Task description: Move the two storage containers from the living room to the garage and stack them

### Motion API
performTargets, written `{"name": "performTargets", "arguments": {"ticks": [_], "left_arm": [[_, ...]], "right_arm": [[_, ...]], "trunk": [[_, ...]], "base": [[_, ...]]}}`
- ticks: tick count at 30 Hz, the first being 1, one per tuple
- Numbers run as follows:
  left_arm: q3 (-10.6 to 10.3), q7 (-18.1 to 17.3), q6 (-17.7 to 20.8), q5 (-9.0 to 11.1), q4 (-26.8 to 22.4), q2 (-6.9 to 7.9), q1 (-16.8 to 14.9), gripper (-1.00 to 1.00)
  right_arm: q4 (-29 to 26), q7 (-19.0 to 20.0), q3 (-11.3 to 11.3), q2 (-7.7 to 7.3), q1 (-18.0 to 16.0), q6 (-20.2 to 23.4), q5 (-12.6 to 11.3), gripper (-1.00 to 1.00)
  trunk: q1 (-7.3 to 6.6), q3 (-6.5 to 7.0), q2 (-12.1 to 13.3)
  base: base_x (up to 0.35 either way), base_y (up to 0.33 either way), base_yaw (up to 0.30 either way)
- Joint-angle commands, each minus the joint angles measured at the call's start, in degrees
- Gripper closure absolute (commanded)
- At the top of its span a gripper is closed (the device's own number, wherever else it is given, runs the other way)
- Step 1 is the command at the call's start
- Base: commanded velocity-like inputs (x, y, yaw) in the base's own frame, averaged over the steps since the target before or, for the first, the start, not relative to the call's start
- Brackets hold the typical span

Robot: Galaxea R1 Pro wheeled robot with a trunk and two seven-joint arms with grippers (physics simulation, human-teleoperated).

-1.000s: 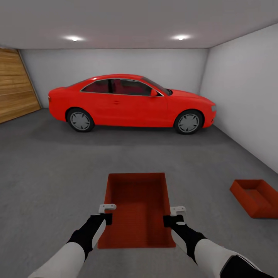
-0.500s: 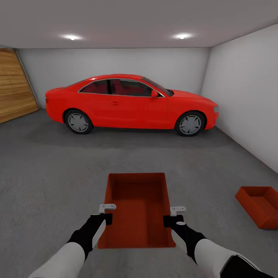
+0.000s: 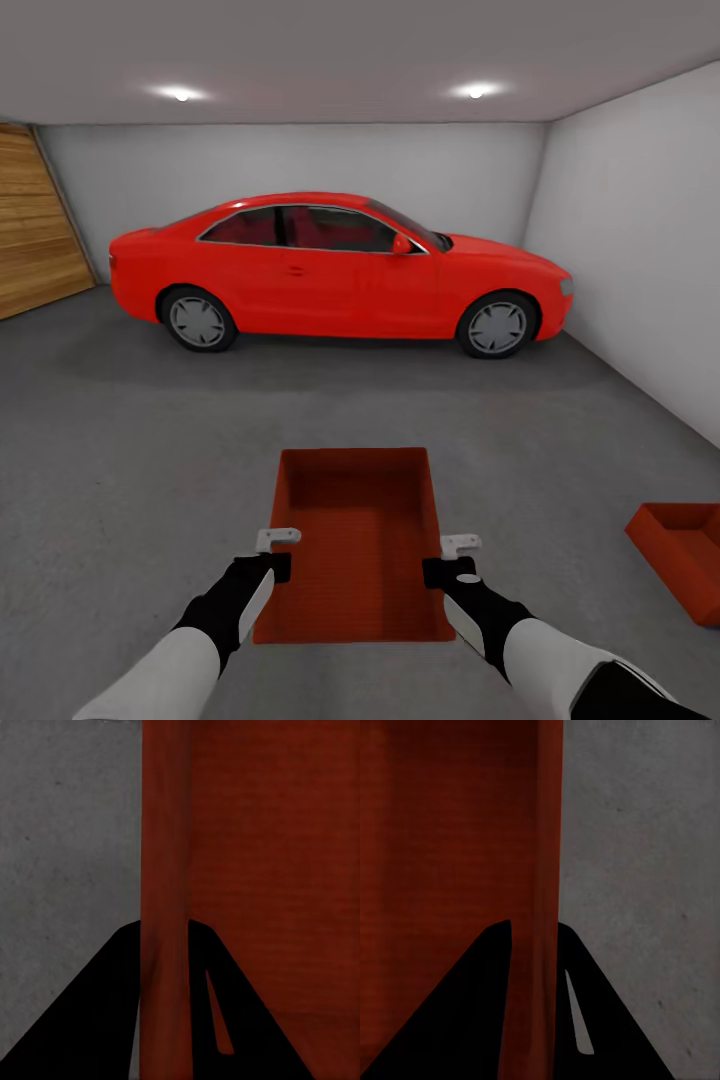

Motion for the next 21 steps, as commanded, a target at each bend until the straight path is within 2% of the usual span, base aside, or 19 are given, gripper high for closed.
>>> {"name": "performTargets", "arguments": {"ticks": [1, 10, 21], "left_arm": [[-0.16, 0.51, 0.54, -0.79, 0.47, 0.37, 0.01, 1.00], [-0.16, 0.51, 0.54, -0.79, 0.44, 0.37, 0.02, 1.00], [-0.16, 0.51, 0.54, -0.82, 0.44, 0.37, 0.01, 1.00]], "right_arm": [[-0.16, -1.34, -1.93, -1.23, -0.12, -0.17, 0.82, 1.00], [-0.16, -1.34, -1.93, -1.28, -0.12, -0.15, 0.82, 1.00], [-0.16, -1.30, -1.93, -1.32, -0.12, -0.08, 0.82, 1.00]], "trunk": [[0.06, -0.09, -0.10], [0.06, -0.09, -0.10], [0.06, -0.09, -0.10]], "base": [[0.322, 0.000, 0.000], [0.322, 0.000, -0.007], [0.322, 0.000, -0.225]]}}
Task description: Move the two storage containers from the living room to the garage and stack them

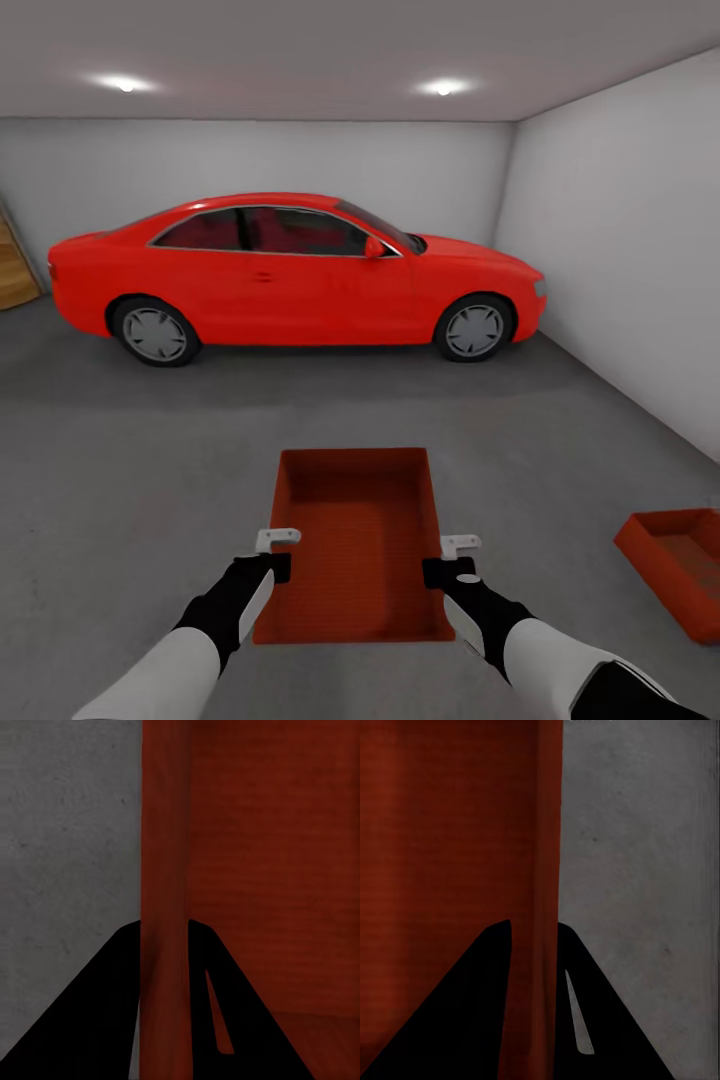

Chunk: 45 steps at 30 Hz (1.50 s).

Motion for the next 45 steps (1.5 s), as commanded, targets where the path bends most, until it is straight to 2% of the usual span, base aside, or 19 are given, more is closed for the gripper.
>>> {"name": "performTargets", "arguments": {"ticks": [1, 45], "left_arm": [[-0.18, 0.51, 0.57, -0.84, 0.34, 0.39, 0.03, 1.00], [-0.18, 0.51, 0.57, -0.85, 0.34, 0.39, 0.03, 1.00]], "right_arm": [[-0.14, -1.29, -1.93, -1.30, -0.13, -0.16, 0.82, 1.00], [-0.14, -1.29, -1.93, -1.30, -0.13, -0.16, 0.80, 1.00]], "trunk": [[0.06, -0.09, -0.10], [0.06, -0.09, -0.10]], "base": [[0.321, 0.000, -0.247], [0.321, 0.000, -0.247]]}}
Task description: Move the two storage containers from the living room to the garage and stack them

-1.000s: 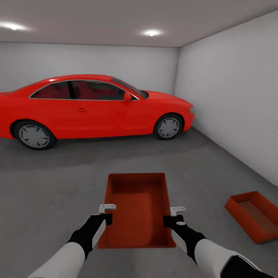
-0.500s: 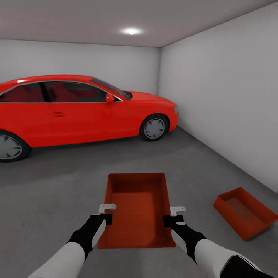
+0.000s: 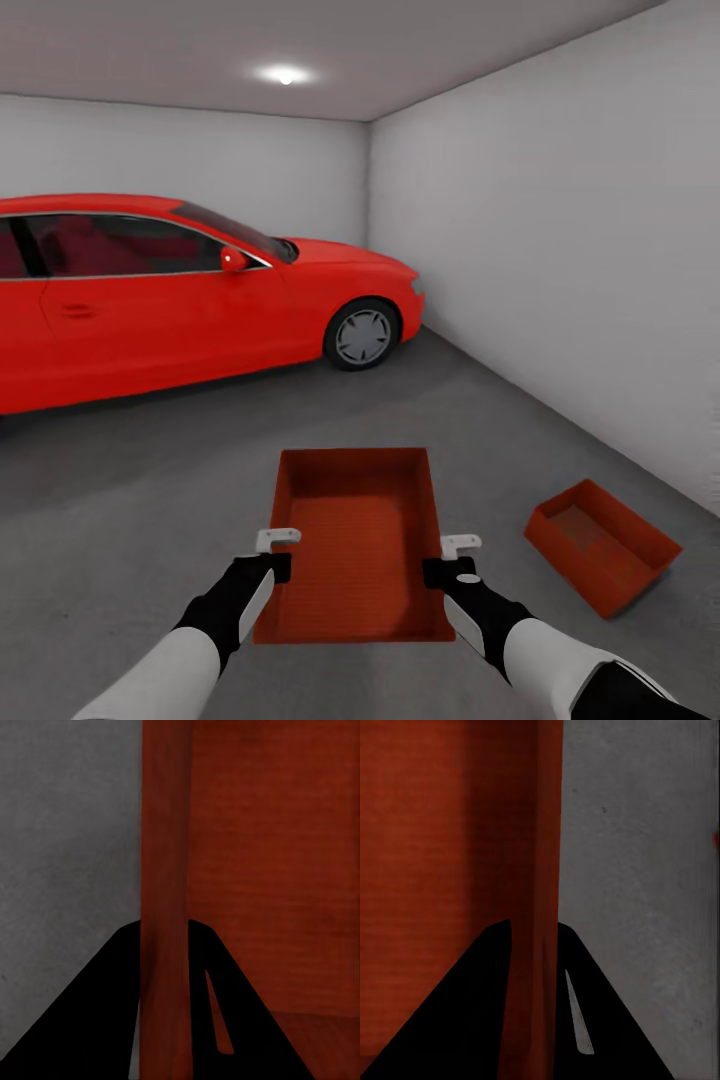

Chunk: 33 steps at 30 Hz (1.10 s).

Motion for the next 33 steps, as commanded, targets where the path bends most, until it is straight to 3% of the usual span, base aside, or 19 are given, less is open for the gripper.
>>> {"name": "performTargets", "arguments": {"ticks": [1, 33], "left_arm": [[-0.19, 0.51, 0.57, -0.85, 0.34, 0.38, 0.03, 1.00], [-0.21, 0.51, 0.57, -0.85, 0.42, 0.38, 0.03, 1.00]], "right_arm": [[-0.14, -1.29, -1.94, -1.30, -0.13, -0.16, 0.82, 1.00], [-0.14, -1.29, -1.96, -1.30, -0.13, -0.16, 0.80, 1.00]], "trunk": [[0.06, -0.09, -0.10], [0.06, -0.09, -0.10]], "base": [[0.321, 0.000, -0.247], [0.322, 0.000, -0.247]]}}
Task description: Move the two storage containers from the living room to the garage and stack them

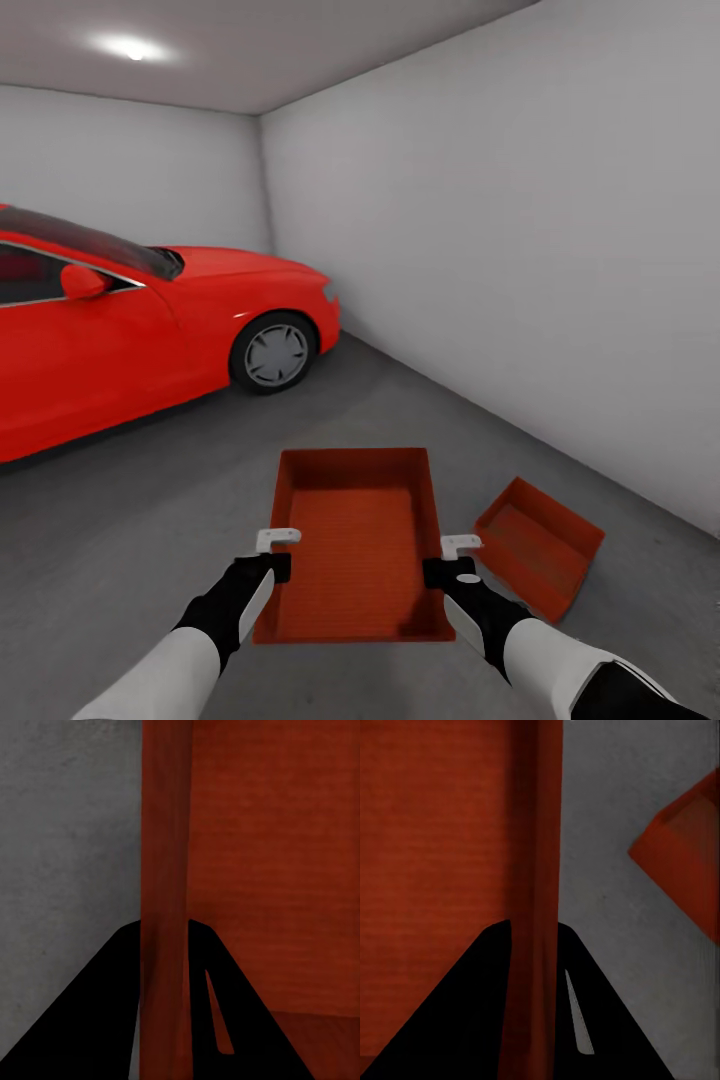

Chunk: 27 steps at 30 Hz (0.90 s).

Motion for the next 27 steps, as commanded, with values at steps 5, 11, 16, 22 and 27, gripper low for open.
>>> {"name": "performTargets", "arguments": {"ticks": [5, 11, 16, 22, 27], "left_arm": [[-0.25, 0.51, 0.56, -0.85, 0.43, 0.38, 0.03, 1.00], [-0.23, 0.51, 0.56, -0.85, 0.43, 0.38, 0.03, 1.00], [-0.22, 0.51, 0.56, -0.85, 0.43, 0.38, 0.03, 1.00], [-0.20, 0.51, 0.56, -0.85, 0.43, 0.38, 0.03, 1.00], [-0.23, 0.51, 0.56, -0.85, 0.43, 0.38, 0.03, 1.00]], "right_arm": [[-0.14, -1.29, -1.94, -1.30, -0.13, -0.16, 0.80, 1.00], [-0.14, -1.29, -1.94, -1.30, -0.13, -0.16, 0.82, 1.00], [-0.14, -1.29, -1.94, -1.30, -0.13, -0.13, 0.82, 1.00], [-0.14, -1.29, -1.94, -1.30, -0.13, -0.12, 0.80, 1.00], [-0.14, -1.29, -1.95, -1.30, -0.13, -0.16, 0.81, 1.00]], "trunk": [[0.06, -0.09, -0.10], [0.06, -0.09, -0.10], [0.06, -0.09, -0.10], [0.06, -0.09, -0.10], [0.06, -0.09, -0.10]], "base": [[0.322, 0.000, -0.247], [0.322, 0.000, -0.247], [0.322, 0.000, -0.247], [0.321, 0.000, -0.247], [0.321, 0.000, -0.247]]}}
